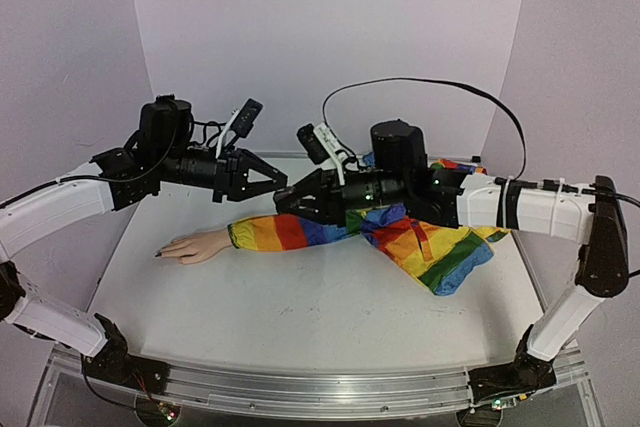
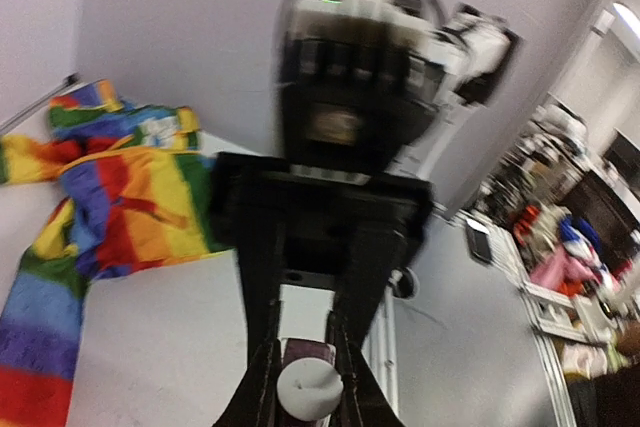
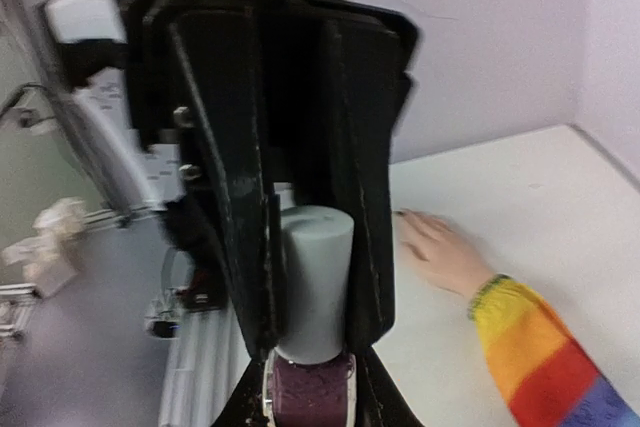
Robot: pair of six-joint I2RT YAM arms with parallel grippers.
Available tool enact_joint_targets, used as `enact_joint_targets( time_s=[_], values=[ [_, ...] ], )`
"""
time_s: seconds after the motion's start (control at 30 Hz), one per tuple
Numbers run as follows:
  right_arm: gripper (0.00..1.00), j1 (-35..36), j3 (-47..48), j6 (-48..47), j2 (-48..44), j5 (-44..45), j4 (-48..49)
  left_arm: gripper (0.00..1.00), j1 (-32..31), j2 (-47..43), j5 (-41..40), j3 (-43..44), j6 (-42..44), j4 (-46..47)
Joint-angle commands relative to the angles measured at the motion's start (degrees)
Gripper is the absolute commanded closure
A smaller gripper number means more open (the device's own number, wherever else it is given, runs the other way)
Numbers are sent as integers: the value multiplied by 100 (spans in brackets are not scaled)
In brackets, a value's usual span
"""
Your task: Paint the nails
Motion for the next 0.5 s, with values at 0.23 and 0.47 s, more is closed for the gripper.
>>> enact_joint_targets(
  time_s=[0.23, 0.47],
  values=[
    [100, -92, -329, 1751, -594, -2846, 3528, 88, -285, 5, 1837, 233, 858, 28],
    [100, -287, -651, 473, -964, -740, 1719, 16, -198, -995, -778, -216, 599, -71]
  ],
)
